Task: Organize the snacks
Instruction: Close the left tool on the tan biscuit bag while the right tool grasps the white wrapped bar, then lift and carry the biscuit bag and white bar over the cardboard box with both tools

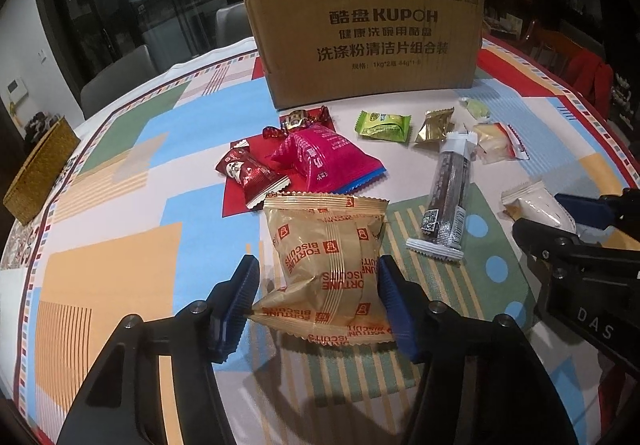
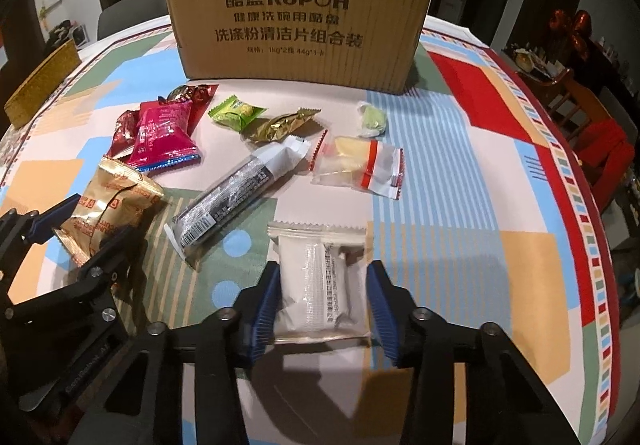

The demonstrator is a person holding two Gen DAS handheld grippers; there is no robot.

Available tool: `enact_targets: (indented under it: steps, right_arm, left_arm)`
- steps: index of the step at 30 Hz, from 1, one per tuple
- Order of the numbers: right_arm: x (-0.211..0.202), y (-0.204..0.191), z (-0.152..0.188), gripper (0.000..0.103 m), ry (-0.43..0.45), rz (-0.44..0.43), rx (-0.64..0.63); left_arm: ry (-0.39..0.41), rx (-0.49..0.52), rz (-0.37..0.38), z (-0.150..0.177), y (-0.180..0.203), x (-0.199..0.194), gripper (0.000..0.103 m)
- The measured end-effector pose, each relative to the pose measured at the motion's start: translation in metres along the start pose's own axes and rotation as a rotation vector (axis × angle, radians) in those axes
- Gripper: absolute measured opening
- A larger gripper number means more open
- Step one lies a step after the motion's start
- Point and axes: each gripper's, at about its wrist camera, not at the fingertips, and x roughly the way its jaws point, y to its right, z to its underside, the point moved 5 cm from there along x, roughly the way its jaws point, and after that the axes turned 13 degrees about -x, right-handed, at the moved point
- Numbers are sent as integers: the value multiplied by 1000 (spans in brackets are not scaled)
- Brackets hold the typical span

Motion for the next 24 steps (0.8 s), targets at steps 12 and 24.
enact_targets:
  steps: [12,24]
  right_arm:
    - [-7,0,-2,33,23,-8,1]
    - [-26,10,-11,33,75,5,12]
  left_arm:
    - [28,10,3,-2,0,-9,54]
    - [109,27,-16,-11,1,-34,53]
